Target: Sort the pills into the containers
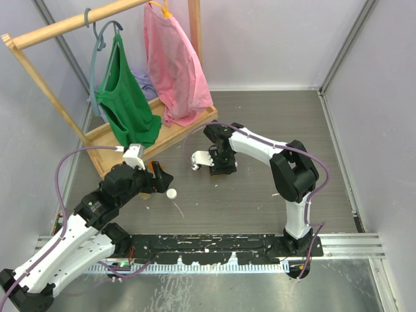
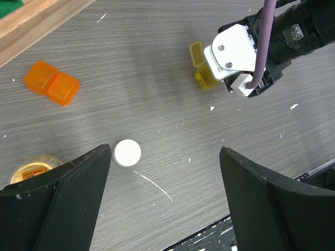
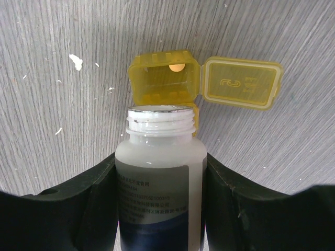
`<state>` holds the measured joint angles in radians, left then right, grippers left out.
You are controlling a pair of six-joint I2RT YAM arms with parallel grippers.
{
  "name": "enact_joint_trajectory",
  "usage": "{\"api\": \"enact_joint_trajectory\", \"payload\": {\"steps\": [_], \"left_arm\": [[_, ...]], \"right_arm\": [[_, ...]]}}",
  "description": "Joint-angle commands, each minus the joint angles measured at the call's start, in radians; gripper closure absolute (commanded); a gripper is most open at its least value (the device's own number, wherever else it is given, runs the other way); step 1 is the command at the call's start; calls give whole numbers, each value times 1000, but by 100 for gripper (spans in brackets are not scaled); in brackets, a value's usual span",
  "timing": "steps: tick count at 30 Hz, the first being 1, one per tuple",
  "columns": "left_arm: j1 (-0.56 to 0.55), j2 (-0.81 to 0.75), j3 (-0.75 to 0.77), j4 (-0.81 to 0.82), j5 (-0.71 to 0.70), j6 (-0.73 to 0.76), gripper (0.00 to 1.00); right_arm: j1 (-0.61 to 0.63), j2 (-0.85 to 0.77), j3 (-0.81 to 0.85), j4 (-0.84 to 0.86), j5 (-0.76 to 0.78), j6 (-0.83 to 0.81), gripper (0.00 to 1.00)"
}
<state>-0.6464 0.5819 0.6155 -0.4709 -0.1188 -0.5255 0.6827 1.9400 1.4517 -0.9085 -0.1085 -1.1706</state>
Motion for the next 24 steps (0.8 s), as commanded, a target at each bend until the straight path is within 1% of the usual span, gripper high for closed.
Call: {"api": "enact_joint_trajectory", "payload": {"steps": [1, 22, 23, 24], "left_arm": [[4, -14, 1, 18, -8, 12, 13], [4, -10, 7, 19, -6, 13, 13], [4, -10, 6, 20, -5, 14, 10], [4, -8, 7, 20, -6, 15, 10]], "right_arm": [[11, 1, 49, -25, 23, 8, 99], [42, 37, 98, -80, 88, 3, 99], [44, 38, 100, -81, 93, 3, 99], [46, 41, 102, -84, 98, 3, 99]]}}
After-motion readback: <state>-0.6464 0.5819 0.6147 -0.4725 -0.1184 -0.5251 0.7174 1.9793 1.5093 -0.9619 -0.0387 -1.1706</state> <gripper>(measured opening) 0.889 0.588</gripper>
